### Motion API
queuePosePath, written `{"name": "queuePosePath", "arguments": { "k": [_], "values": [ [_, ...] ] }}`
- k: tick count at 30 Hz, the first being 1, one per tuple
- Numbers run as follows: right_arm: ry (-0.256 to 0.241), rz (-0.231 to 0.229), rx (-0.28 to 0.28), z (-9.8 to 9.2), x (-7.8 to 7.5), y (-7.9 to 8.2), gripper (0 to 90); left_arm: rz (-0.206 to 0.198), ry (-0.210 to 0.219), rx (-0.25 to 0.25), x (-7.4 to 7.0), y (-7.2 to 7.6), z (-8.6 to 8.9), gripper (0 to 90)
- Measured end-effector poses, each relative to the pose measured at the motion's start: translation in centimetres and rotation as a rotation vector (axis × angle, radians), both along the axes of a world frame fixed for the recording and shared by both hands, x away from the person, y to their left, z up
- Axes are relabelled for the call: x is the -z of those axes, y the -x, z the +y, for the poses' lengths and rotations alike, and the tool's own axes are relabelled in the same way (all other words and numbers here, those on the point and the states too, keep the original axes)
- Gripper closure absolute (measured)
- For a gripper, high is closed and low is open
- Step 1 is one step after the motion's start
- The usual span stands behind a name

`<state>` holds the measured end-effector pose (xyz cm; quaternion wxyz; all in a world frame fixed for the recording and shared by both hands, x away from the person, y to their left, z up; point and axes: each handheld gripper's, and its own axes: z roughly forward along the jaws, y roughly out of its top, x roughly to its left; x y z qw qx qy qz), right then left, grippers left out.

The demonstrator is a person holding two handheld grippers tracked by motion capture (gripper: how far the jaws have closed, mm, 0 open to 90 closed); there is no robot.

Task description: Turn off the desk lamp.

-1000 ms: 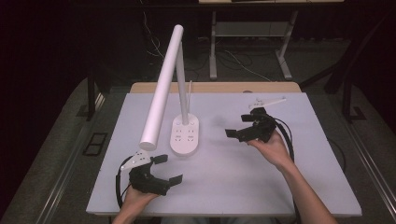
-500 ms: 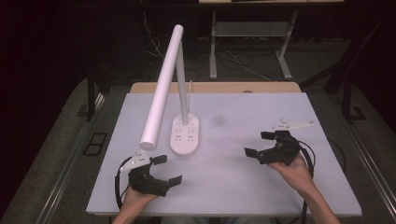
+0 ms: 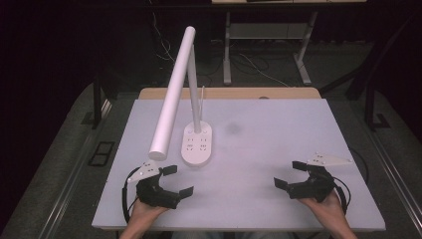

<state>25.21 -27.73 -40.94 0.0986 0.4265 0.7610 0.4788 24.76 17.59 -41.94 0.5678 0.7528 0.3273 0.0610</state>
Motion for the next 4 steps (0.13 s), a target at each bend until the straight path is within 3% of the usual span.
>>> {"name": "queuePosePath", "arguments": {
  "k": [4],
  "values": [
    [-0.016,0.0,0.015,-0.53,0.83,0.81,0.6,0.0,-0.004,0.005,-0.01,-0.04,-0.04,0.0]
  ]
}}
